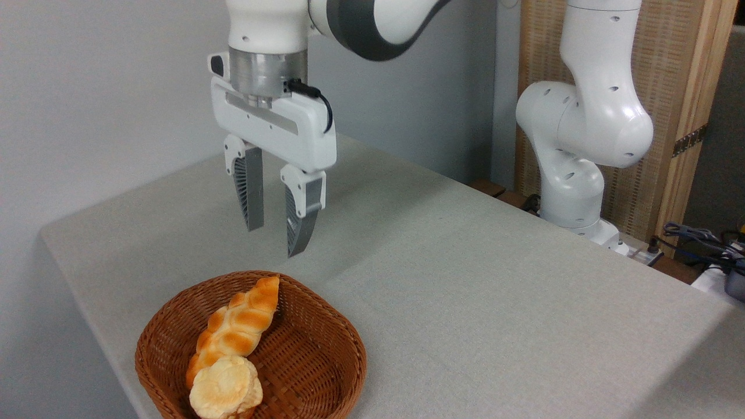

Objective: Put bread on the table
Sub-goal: 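Lower the open gripper into the basket over the round bun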

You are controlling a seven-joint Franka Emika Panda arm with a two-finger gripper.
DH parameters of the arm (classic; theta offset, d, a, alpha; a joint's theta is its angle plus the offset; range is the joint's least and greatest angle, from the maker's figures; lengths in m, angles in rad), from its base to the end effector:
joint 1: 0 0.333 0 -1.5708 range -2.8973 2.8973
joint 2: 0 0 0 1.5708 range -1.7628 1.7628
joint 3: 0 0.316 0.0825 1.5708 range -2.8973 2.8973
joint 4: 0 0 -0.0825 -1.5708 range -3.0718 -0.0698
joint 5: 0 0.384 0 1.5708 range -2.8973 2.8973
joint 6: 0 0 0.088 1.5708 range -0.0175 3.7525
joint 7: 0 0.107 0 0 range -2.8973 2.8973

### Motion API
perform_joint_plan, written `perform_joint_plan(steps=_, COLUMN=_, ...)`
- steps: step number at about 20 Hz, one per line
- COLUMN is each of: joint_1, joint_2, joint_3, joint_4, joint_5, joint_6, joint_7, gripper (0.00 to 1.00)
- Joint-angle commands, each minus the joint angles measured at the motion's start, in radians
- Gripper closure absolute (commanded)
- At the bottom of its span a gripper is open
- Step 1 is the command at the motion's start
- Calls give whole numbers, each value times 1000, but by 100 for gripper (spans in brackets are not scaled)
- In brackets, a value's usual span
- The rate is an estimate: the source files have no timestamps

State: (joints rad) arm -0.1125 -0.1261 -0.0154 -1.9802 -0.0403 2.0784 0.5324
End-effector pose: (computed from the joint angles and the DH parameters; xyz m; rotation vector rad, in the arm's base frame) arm 0.5387 -0.0717 0.5440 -2.9508 0.9857 -0.3543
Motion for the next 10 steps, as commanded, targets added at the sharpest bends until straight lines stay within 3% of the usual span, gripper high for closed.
perform_joint_plan(steps=1, joint_1=-1, joint_2=22, joint_3=54, joint_4=-14, joint_5=-1, joint_6=115, joint_7=6, gripper=0)
perform_joint_plan(steps=10, joint_1=1, joint_2=129, joint_3=101, joint_4=-11, joint_5=0, joint_6=328, joint_7=14, gripper=0)
